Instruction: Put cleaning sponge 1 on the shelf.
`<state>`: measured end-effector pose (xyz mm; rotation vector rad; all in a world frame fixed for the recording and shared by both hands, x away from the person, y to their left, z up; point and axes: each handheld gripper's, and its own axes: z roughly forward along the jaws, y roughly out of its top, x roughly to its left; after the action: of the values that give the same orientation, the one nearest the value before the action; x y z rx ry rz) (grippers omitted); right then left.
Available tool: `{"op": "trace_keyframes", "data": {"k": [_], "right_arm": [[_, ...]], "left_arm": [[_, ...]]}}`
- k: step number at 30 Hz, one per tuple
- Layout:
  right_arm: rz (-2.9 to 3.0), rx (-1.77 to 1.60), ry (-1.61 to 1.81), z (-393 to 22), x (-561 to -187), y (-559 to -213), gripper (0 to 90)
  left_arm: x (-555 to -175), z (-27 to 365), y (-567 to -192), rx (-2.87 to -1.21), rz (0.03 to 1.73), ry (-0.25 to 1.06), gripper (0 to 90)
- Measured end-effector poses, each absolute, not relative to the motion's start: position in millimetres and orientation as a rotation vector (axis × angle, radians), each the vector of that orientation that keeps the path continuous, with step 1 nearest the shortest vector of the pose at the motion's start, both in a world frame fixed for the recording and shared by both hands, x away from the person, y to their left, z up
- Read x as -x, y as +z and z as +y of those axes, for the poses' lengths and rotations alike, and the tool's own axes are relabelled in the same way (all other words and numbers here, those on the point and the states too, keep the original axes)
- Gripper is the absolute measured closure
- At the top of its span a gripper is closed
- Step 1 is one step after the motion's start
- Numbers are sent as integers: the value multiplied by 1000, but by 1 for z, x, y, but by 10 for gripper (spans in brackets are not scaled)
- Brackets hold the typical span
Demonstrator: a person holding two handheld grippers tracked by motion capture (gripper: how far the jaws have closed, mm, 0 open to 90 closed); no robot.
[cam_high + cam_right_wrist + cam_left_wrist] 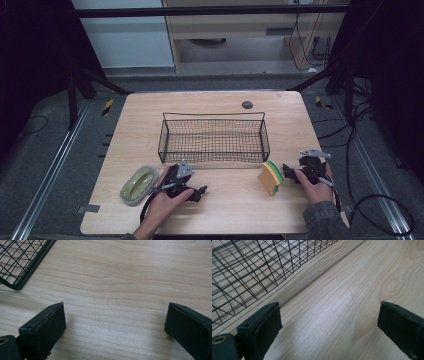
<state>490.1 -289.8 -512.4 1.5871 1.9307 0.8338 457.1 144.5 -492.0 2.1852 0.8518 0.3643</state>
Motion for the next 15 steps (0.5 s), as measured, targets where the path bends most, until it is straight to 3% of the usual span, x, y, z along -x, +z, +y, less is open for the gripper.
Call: {"op": "trace_keyframes", "data": {"k": [3, 10, 15], "right_arm": [[1930, -1587, 835, -290, -490, -512, 33], [1931, -1587, 836, -290, -490, -512, 31], [1927, -1600, 827, -289, -494, -513, 5]], "left_arm": [[-454, 151, -484, -2190, 877, 379, 53], [-445, 174, -452, -2029, 867, 433, 60], [-449, 200, -438, -2062, 928, 472, 86]]}}
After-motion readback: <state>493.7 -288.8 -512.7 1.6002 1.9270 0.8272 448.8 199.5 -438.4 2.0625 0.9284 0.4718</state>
